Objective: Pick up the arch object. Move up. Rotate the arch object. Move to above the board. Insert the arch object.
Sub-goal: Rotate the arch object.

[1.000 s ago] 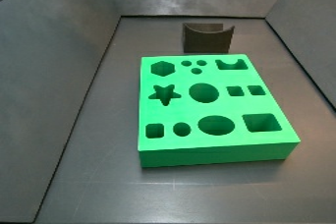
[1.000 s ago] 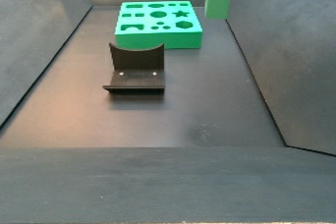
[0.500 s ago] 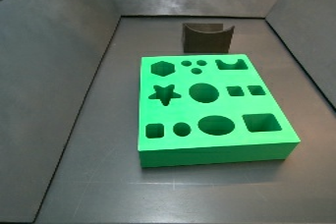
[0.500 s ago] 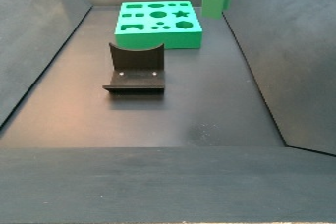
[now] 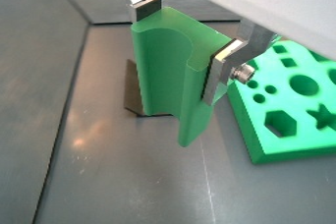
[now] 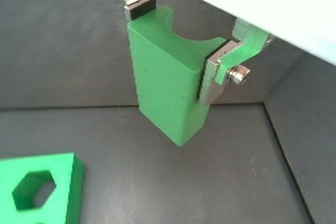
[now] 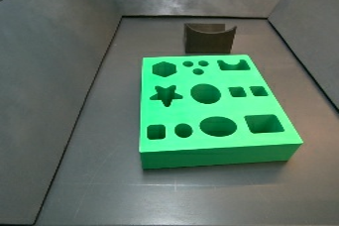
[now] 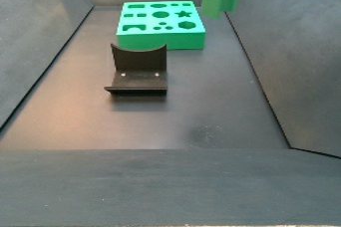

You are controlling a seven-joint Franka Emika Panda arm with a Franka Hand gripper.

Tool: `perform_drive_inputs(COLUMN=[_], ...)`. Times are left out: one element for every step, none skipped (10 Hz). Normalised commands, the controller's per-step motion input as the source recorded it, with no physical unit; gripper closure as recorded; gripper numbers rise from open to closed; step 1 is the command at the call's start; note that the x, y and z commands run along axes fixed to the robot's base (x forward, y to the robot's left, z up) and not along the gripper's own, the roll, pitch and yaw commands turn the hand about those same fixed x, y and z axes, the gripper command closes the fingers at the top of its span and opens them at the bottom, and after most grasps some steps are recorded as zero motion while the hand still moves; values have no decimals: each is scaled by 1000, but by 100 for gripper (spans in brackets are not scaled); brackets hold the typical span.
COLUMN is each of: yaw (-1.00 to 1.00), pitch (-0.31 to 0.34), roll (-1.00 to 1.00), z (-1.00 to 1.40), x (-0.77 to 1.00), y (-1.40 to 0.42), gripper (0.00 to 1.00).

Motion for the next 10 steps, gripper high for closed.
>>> perform_drive_inputs(yaw=[-465, -1000, -1000, -1000, -1000, -1000, -1000, -1000, -867, -709], pitch=[15, 6, 6, 7, 8, 8, 11, 12, 14, 14], roll=[1, 0, 0, 0, 0, 0, 0, 0, 1, 1], z=[1, 0, 0, 0, 0, 0, 1, 1, 1, 2], x=[6, 0, 0, 0, 0, 0, 0, 1, 1, 1], y=[4, 0, 1, 2, 3, 3, 4, 5, 5, 6], gripper=[100, 100, 100, 100, 100, 100, 100, 100, 100, 100])
